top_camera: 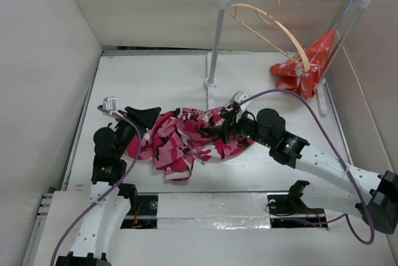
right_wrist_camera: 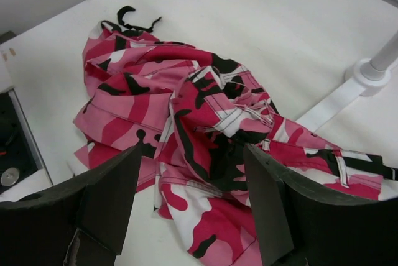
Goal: Place the trousers on the hanger
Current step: Flatten out the trousers at the center of the board.
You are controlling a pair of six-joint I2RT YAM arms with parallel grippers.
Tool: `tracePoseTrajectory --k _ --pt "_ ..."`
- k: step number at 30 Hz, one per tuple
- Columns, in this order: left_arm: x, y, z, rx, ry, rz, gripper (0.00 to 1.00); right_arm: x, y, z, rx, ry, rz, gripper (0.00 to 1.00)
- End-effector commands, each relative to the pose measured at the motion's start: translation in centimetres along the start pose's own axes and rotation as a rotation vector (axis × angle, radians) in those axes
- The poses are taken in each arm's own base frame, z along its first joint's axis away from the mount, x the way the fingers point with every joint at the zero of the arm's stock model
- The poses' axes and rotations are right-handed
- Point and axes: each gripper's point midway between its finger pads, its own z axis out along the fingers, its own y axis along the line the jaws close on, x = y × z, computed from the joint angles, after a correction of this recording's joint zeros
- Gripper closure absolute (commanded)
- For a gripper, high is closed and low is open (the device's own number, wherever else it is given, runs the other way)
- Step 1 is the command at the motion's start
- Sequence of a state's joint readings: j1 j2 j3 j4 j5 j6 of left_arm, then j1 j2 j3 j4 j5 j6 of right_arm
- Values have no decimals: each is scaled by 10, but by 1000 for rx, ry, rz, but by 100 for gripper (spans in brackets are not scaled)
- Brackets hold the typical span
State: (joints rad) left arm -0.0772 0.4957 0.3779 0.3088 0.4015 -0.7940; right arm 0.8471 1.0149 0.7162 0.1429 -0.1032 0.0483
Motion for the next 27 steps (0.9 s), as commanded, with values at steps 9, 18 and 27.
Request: tracePoseTrajectory --k 9,18,27 --pt "-33 -29 -16 52 -138 71 80 -45 5 16 27 -52 -98 99" --pt "-16 27 -9 -212 -50 33 84 -27 -16 83 92 120 -186 7" --pt "33 92 -11 -383 45 -63 30 9 -24 155 79 260 -187 11"
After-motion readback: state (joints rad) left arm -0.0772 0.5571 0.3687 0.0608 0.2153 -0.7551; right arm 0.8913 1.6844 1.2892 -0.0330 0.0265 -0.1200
